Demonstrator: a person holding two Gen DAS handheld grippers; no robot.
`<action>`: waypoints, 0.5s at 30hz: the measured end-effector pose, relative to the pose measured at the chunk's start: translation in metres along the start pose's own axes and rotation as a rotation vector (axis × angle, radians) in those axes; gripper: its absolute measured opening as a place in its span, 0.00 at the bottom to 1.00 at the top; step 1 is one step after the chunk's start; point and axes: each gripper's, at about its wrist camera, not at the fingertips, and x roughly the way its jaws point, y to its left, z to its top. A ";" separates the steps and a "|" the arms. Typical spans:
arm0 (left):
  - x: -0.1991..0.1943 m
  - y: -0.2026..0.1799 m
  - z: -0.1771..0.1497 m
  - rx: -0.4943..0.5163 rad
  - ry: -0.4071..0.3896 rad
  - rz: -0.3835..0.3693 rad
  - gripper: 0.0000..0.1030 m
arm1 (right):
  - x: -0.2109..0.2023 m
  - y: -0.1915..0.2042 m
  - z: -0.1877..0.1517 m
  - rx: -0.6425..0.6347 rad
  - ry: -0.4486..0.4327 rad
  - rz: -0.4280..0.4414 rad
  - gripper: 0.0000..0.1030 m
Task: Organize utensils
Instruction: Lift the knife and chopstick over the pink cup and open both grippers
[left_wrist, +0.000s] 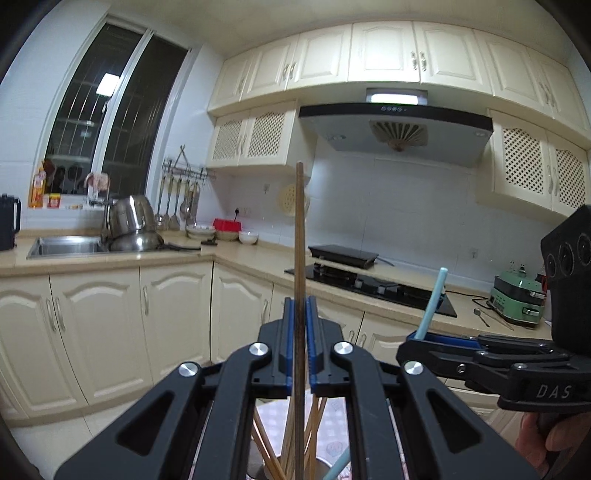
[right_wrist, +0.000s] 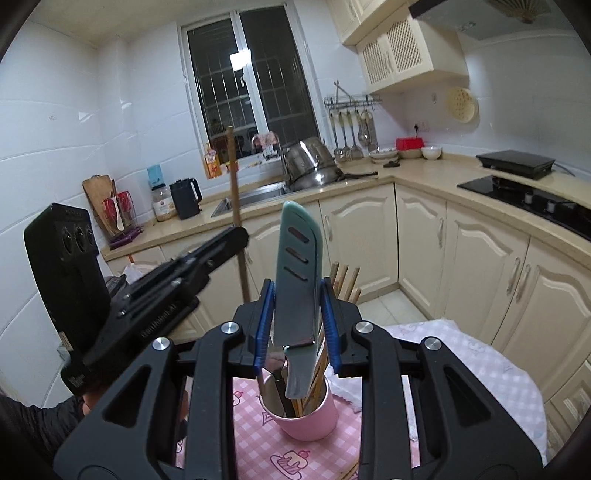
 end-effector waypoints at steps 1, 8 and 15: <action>0.004 0.002 -0.005 -0.008 0.011 0.003 0.05 | 0.006 -0.001 -0.002 0.005 0.013 0.002 0.24; 0.021 0.020 -0.041 -0.044 0.080 0.029 0.06 | 0.041 -0.012 -0.022 0.036 0.110 0.006 0.24; 0.017 0.027 -0.055 -0.051 0.124 0.043 0.59 | 0.037 -0.029 -0.032 0.122 0.095 -0.018 0.82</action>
